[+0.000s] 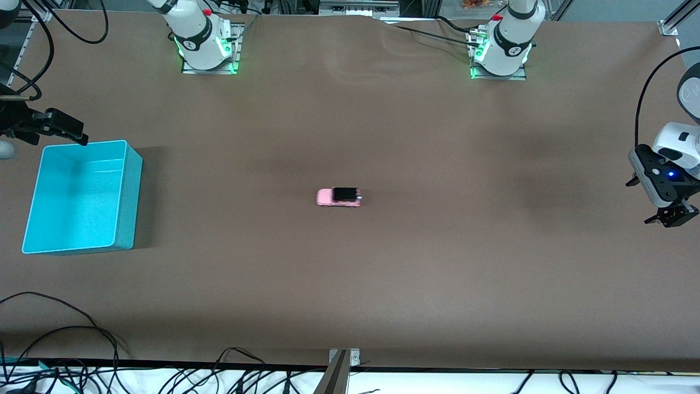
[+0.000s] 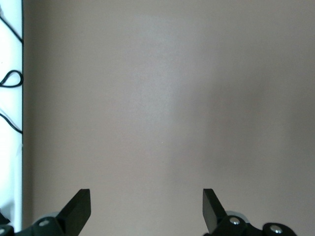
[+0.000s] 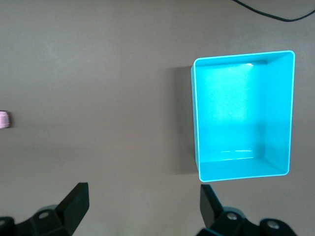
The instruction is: Wind and store pink jeep toy
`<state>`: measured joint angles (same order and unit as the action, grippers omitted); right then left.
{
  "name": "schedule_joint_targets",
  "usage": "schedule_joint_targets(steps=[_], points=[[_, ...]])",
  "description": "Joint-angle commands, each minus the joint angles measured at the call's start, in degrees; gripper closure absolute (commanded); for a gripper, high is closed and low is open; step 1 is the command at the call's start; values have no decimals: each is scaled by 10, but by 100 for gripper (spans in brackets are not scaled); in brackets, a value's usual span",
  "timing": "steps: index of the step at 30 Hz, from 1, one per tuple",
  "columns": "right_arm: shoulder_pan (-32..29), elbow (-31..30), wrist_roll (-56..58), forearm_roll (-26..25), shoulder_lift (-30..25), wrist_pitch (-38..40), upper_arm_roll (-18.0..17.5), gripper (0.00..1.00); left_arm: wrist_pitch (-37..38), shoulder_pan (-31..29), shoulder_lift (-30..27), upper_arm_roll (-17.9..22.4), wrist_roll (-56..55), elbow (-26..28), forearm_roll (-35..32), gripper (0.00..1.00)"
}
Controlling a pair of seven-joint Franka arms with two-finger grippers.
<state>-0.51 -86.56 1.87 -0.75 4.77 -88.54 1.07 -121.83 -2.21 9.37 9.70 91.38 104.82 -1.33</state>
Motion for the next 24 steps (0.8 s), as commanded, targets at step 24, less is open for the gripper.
schedule_joint_targets(steps=[24], points=[[-2,-7,8,8,-5,-2,1,0,207,-1,-56,-50,-412,-69,-26,0]])
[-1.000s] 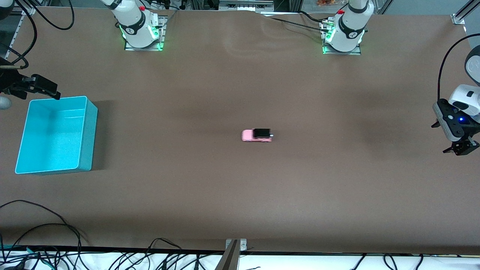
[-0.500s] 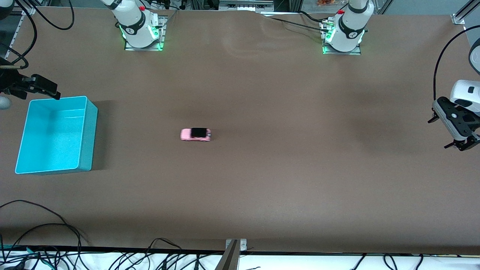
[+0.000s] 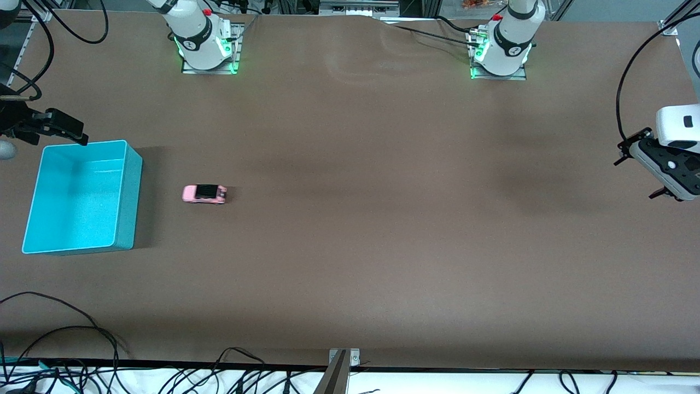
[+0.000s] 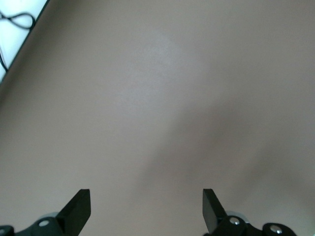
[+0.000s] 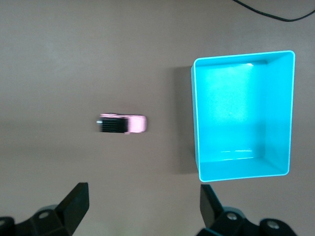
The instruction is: Wind and store pink jeep toy
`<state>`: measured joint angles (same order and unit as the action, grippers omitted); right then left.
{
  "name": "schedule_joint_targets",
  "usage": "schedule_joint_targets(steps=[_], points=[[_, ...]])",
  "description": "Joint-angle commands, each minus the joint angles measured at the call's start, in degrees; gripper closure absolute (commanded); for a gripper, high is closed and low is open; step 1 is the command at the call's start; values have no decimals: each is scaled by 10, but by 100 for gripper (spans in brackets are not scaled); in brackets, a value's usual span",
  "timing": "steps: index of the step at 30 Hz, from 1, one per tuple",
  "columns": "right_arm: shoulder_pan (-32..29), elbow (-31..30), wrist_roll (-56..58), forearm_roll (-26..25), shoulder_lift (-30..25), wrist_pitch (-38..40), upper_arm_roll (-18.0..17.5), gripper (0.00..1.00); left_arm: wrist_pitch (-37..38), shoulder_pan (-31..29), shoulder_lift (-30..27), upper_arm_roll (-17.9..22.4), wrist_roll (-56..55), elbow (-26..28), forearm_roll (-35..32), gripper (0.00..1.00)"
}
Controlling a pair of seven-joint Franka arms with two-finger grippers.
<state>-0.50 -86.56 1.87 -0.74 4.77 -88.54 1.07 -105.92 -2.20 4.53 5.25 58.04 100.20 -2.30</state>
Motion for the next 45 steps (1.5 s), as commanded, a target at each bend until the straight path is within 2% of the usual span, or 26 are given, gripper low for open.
schedule_joint_targets(steps=[1,10,19,24,32,36,39,45], points=[[-2,-7,7,8,-5,-3,1,0,55,-1,-9,-9,-92,-26,-17,0],[-2,-10,19,26,-5,-19,3,0,83,-3,-20,-18,-190,-36,-12,4],[-1,-25,20,29,-5,-20,2,0,130,-5,-21,-33,-276,-75,-10,3],[-1,-50,80,54,-5,-44,2,0,145,-6,-21,-34,-301,-92,-7,3],[-2,-96,110,56,-8,-85,2,0,156,-8,-21,-37,-343,-96,11,3],[-2,-129,183,56,-8,-118,3,0,168,-7,-22,-40,-404,-97,20,3],[-3,-152,233,56,-9,-150,5,0,176,-9,-22,-63,-448,-107,22,3],[-4,-200,285,57,-3,-213,8,0,189,-9,-22,-76,-512,-121,22,1]])
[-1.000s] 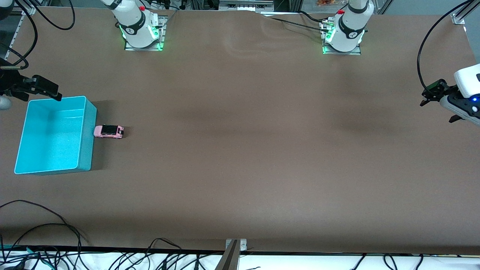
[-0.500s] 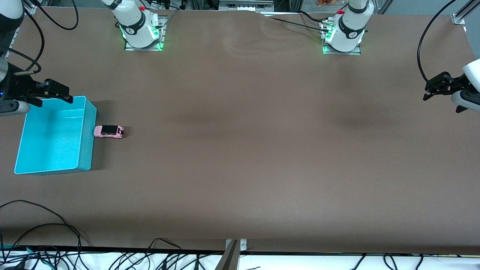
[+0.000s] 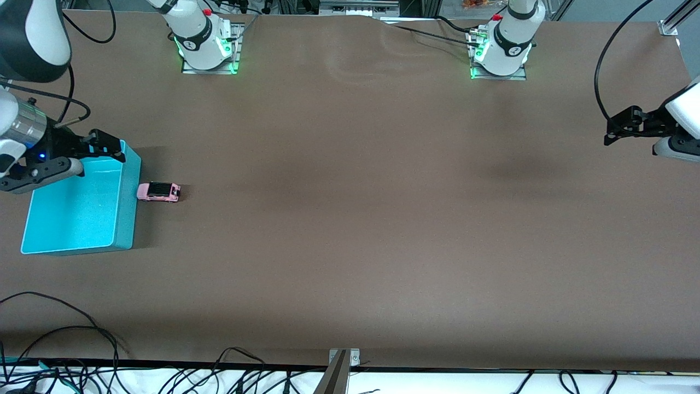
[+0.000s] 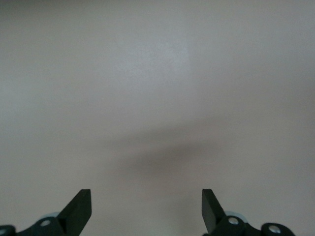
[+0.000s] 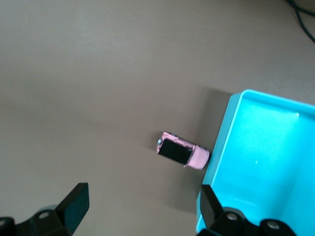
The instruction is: Wind and store pink jeep toy
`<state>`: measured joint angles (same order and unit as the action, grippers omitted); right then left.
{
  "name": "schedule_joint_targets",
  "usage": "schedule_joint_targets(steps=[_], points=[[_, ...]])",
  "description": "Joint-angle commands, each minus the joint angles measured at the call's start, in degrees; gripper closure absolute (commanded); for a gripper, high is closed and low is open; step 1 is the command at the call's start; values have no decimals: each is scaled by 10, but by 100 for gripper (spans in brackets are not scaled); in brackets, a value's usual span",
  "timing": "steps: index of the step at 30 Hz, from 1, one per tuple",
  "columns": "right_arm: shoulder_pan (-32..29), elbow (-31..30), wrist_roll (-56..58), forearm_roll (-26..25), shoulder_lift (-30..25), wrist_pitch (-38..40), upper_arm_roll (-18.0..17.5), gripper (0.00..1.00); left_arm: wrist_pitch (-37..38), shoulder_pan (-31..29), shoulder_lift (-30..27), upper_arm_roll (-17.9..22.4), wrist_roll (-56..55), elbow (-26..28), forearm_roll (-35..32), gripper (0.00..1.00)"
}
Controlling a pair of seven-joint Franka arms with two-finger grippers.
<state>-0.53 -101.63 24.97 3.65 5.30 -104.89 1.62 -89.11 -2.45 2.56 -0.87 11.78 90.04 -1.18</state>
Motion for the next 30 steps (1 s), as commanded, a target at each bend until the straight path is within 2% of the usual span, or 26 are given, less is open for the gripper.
schedule_joint_targets(steps=[1,8,9,15,20,26,30], points=[[-4,-54,65,12,-5,-58,2,0,22,-6,-4,-18,-54,-20,11,1],[-4,-91,161,13,24,-147,2,0,28,-7,-12,-27,-78,-20,12,0],[-4,-133,190,20,24,-212,1,0,29,-7,-17,-28,-82,-20,12,0],[-4,-171,220,24,25,-257,1,0,29,-12,-19,-31,-85,-20,13,0],[-4,-204,318,36,34,-328,2,0,31,-17,-20,-35,-86,-20,23,0],[-4,-211,465,104,65,-345,23,0,32,-10,-20,-32,-86,-20,23,0],[-4,-215,553,115,81,-343,28,0,34,-11,-19,-34,-86,-20,23,0]])
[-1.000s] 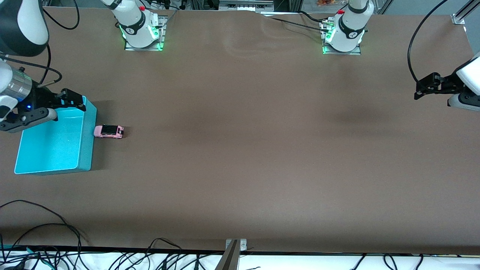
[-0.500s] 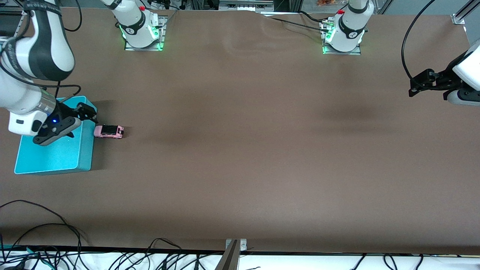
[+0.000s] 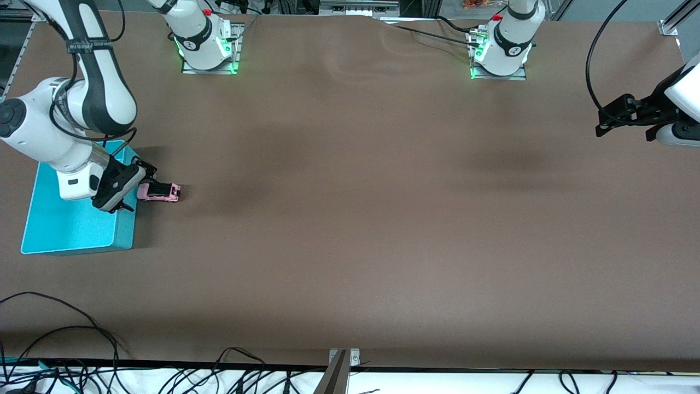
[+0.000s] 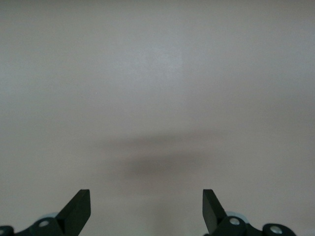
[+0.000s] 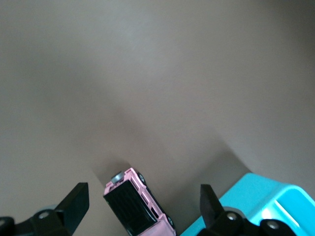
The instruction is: Wind and store pink jeep toy
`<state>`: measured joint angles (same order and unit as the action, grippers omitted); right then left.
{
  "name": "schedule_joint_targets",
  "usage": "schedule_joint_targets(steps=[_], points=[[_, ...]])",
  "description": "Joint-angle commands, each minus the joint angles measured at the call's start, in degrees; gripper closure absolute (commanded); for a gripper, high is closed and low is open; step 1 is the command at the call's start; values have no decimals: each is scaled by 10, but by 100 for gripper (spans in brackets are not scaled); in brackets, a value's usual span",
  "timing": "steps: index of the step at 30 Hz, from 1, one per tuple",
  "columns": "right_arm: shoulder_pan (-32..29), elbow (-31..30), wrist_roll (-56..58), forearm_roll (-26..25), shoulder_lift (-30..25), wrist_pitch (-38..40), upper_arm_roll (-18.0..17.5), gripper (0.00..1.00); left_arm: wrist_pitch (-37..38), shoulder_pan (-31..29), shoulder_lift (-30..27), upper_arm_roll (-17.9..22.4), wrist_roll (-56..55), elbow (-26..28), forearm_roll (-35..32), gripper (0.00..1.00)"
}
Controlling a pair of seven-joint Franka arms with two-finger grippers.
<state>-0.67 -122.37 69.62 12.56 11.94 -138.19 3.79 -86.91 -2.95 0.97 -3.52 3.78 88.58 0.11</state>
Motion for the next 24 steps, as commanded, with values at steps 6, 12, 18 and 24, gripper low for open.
schedule_joint_targets(steps=[6,12,18,24], points=[[-3,-15,169,26,19,-8,5,0,16,-7,1,-10,-7,-7,11,0],[-3,-26,172,24,38,-8,5,0,16,-11,1,-9,-6,-8,10,0],[-2,-33,206,22,55,-10,6,0,17,-14,1,-5,1,-4,7,0],[-3,-39,214,23,63,-20,8,0,16,-22,3,-5,-2,-9,5,0]])
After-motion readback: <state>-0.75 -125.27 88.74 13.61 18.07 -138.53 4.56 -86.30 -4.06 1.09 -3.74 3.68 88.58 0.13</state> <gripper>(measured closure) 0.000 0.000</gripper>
